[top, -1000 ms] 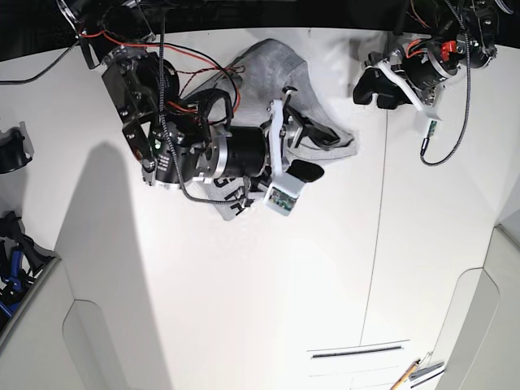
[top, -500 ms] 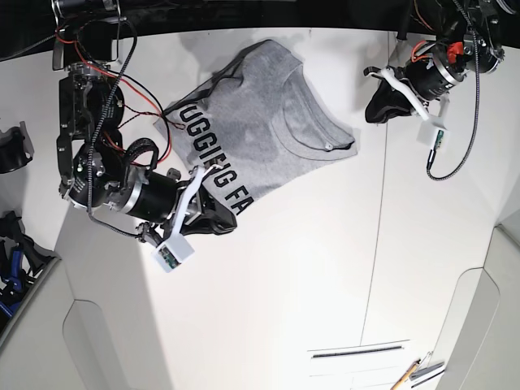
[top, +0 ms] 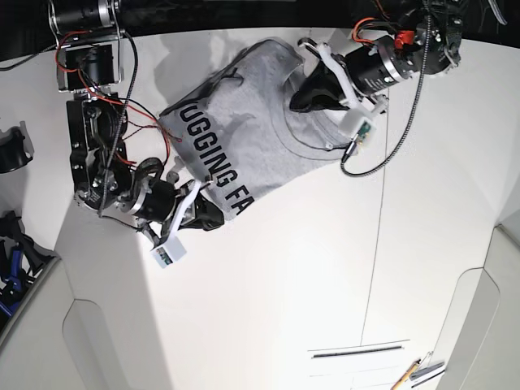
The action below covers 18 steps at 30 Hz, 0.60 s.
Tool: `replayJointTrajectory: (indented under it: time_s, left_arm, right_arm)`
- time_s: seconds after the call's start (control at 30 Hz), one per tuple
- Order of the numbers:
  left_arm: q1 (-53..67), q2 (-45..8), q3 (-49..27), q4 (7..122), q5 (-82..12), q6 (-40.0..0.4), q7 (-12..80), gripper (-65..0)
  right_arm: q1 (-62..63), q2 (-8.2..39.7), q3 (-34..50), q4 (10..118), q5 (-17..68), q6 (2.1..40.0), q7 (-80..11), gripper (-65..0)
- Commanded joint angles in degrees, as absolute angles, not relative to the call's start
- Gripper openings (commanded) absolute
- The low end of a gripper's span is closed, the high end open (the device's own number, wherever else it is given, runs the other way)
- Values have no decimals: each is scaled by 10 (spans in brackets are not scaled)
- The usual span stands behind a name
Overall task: Fold the T-shirt properly
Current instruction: 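Grasp the folded shirt edge with the left gripper and pull it flat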
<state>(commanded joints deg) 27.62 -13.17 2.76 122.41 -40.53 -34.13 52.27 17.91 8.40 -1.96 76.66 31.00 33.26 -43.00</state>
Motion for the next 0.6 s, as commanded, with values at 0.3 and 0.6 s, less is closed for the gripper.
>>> replayJointTrajectory:
  time_s: [0.3,0.6]
  left_arm:
    - [275,-132,186,1210,-271,-276,491,-650]
    - [275,-131,196,1143,-265,-276,482,-650]
  right_arm:
    - [206,84,-31,671,308,333,-420,-650]
    - [205,84,-31,651,309,333,-420,-650]
